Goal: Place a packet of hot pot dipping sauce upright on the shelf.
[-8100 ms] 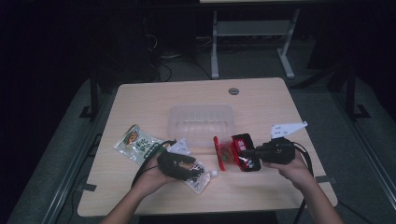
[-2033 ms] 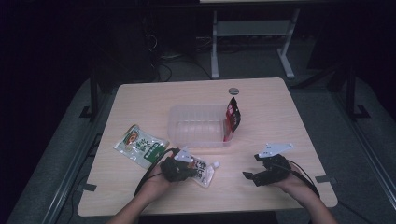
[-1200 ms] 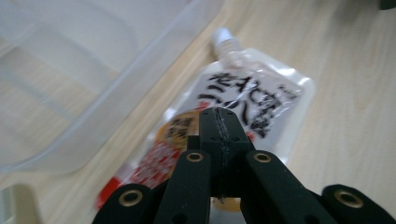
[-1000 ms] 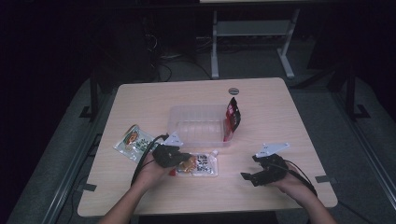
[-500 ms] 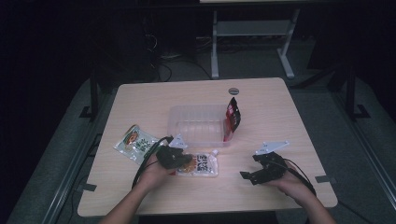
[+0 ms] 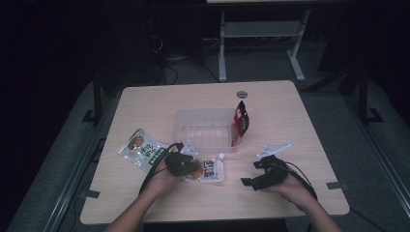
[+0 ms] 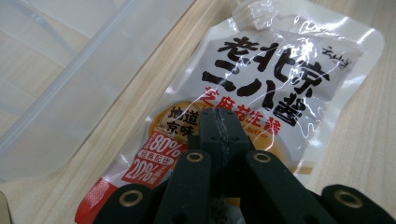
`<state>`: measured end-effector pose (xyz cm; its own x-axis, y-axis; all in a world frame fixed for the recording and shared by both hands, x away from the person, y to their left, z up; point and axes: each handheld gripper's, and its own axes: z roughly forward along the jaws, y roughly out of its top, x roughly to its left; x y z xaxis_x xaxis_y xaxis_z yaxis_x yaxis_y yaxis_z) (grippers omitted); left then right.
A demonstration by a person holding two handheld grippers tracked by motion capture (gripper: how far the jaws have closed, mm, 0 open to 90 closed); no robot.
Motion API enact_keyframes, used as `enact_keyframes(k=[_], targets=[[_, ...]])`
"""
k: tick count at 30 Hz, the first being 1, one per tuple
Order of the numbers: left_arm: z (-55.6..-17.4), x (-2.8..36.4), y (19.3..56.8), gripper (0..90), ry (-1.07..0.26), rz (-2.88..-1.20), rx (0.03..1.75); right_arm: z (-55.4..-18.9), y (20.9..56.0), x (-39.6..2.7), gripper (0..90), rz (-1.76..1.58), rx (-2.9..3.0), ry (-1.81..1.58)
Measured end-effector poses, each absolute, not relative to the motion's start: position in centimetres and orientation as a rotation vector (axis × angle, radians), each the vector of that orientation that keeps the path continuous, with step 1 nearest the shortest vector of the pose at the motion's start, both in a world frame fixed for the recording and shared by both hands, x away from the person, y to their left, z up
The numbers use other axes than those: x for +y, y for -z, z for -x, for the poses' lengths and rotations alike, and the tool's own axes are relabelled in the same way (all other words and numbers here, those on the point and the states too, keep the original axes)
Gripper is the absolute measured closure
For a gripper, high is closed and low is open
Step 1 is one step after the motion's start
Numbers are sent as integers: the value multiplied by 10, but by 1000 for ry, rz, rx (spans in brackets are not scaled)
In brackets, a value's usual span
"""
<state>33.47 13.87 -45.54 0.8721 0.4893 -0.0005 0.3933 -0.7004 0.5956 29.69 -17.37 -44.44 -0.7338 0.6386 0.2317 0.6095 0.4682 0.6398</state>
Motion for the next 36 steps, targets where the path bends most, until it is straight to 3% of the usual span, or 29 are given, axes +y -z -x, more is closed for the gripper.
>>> enact_keyframes(k=[23,32,36], targets=[[-336,135,454,900,-192,-2445,672,-328,446,-97,160,-1045,2757,-1230],[-336,135,455,900,-186,-2435,685,-328,452,-95,173,-1072,2773,-1200],[-337,136,454,900,-185,-2453,674,-325,458,-93,240,-1053,2805,-1189]])
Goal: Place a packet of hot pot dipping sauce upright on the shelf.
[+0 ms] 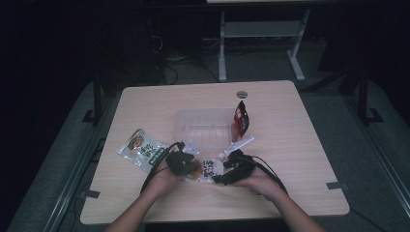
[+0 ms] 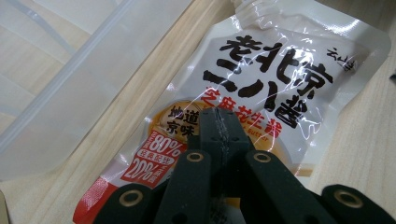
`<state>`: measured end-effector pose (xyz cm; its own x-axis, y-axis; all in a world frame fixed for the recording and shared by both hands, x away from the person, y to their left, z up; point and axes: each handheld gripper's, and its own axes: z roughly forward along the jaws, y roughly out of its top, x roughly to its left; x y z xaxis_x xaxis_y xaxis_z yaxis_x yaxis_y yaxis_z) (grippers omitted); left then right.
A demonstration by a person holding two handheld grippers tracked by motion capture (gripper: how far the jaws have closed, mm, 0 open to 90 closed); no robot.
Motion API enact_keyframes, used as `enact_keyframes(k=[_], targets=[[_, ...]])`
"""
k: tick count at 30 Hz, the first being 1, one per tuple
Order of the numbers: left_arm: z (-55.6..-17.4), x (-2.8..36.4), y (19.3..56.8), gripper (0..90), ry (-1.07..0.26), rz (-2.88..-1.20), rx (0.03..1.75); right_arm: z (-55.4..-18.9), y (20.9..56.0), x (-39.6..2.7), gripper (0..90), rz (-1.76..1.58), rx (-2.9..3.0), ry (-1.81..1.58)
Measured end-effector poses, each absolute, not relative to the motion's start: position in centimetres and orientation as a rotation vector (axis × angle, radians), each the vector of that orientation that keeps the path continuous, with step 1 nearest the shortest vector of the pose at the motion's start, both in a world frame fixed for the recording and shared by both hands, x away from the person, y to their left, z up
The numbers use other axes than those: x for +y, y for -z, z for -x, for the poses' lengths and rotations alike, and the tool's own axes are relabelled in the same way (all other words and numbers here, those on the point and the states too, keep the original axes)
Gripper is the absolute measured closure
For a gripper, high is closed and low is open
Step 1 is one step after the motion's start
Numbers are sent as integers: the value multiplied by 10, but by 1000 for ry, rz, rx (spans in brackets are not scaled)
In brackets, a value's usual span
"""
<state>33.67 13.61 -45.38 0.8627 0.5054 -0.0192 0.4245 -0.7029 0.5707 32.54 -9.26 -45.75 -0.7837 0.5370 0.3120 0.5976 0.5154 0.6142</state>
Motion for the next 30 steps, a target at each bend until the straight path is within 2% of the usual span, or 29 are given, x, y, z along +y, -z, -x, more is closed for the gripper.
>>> enact_keyframes(k=[17,20,25,30], targets=[[-338,138,454,900,-178,-2445,675,-329,467,-83,549,964,-2603,1153],[-338,138,455,900,-176,-2441,677,-333,468,-80,594,954,-2585,1152],[-339,139,455,900,-167,-2441,676,-336,469,-77,613,931,-2573,1149],[-338,139,455,900,-170,-2437,677,-336,469,-77,718,926,-2598,1141]])
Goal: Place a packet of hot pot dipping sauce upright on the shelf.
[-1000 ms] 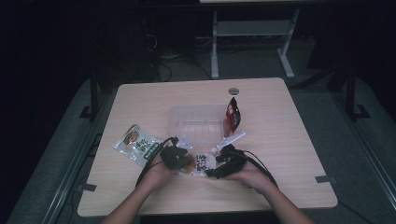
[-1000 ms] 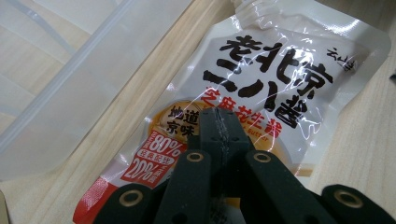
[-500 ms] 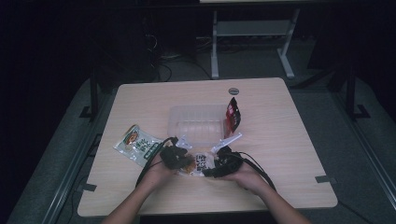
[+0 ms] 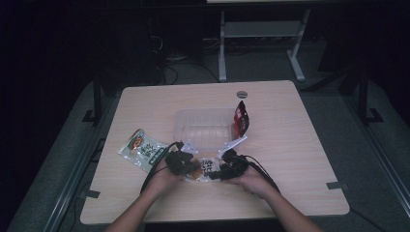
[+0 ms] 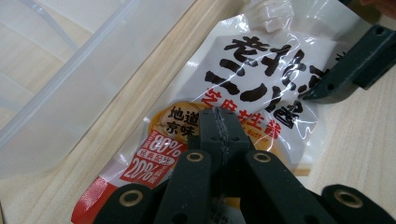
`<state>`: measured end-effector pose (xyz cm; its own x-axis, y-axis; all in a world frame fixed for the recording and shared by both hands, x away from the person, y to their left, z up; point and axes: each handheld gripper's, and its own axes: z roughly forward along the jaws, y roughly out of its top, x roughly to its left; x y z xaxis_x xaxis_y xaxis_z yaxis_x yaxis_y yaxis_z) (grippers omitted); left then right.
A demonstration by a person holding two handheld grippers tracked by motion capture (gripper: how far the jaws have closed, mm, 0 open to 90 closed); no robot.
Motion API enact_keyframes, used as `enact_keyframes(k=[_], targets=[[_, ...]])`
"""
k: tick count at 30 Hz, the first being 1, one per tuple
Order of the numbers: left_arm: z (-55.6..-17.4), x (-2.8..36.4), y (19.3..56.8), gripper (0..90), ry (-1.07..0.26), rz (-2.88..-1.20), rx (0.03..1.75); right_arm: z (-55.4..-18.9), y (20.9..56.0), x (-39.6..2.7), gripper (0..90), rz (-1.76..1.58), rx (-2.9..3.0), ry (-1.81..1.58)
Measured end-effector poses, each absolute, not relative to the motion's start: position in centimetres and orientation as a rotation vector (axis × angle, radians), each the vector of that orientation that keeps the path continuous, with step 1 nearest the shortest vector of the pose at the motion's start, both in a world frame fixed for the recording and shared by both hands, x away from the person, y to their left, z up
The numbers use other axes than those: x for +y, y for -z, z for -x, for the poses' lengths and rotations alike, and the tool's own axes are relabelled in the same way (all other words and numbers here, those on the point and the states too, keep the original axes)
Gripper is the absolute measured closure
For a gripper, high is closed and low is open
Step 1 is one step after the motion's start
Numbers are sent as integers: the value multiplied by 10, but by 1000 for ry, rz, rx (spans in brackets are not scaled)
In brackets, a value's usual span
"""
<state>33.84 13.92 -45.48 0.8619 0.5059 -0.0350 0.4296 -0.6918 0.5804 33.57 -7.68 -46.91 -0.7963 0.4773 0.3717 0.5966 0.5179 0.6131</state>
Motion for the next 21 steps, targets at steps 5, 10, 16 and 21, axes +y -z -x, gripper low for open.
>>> enact_keyframes(k=[5,10,16,21], targets=[[-340,141,454,900,-159,-2441,674,-335,470,-76,800,921,-2605,1145],[-339,141,454,899,-157,-2426,683,-337,470,-74,864,877,-2617,1171],[-340,147,451,898,-141,-2413,652,-337,468,-75,892,849,-2617,1196],[-338,159,441,898,-149,-2379,656,-335,459,-78,896,775,-2633,1238]])
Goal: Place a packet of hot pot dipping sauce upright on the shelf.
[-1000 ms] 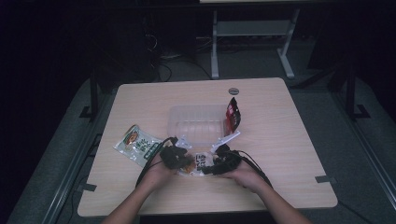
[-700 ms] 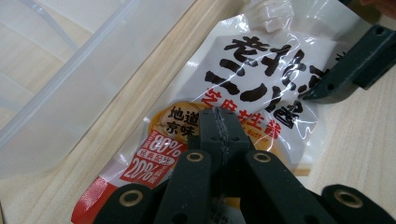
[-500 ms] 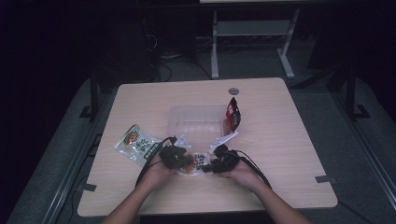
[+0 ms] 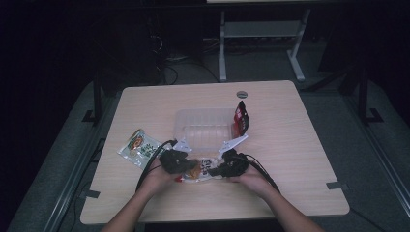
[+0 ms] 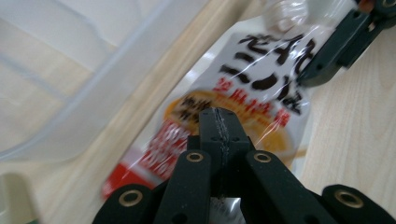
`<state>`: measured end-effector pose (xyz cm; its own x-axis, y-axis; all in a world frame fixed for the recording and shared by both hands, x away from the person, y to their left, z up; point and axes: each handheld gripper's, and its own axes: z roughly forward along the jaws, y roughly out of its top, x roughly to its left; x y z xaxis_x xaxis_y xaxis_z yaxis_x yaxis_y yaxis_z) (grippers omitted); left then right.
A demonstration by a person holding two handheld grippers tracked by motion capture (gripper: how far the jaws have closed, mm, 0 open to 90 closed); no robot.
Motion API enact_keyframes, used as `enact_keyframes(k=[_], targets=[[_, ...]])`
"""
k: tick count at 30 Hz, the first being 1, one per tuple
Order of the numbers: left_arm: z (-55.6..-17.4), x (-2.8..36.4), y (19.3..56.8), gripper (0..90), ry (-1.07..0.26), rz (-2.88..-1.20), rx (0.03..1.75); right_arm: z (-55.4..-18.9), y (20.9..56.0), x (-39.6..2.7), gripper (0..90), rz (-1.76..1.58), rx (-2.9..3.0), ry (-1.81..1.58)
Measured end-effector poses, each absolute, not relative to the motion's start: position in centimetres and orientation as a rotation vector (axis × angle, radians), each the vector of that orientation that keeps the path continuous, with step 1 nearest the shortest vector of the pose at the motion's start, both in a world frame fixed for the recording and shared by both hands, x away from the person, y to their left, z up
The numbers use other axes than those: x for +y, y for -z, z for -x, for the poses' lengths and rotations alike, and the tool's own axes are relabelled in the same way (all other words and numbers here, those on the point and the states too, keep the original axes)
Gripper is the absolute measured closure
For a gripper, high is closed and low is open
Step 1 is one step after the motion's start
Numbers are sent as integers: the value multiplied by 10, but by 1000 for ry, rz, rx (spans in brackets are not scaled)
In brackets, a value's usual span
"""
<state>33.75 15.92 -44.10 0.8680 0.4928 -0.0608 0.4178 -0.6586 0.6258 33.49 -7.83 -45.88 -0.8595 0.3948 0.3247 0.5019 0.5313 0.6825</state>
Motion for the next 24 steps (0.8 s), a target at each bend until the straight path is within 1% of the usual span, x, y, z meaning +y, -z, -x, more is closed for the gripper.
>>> enact_keyframes(k=[6,11,15,19,24], targets=[[-335,180,430,898,-174,-2347,670,-334,442,-87,898,723,-2602,1305],[-332,189,427,898,-162,-2321,678,-333,430,-95,898,686,-2586,1354],[-331,183,429,898,-139,-2325,659,-333,424,-99,898,659,-2576,1383],[-327,174,432,898,-72,-2326,636,-332,418,-102,898,624,-2567,1405],[-320,160,434,898,-21,-2316,593,-329,410,-104,898,607,-2538,1447]])
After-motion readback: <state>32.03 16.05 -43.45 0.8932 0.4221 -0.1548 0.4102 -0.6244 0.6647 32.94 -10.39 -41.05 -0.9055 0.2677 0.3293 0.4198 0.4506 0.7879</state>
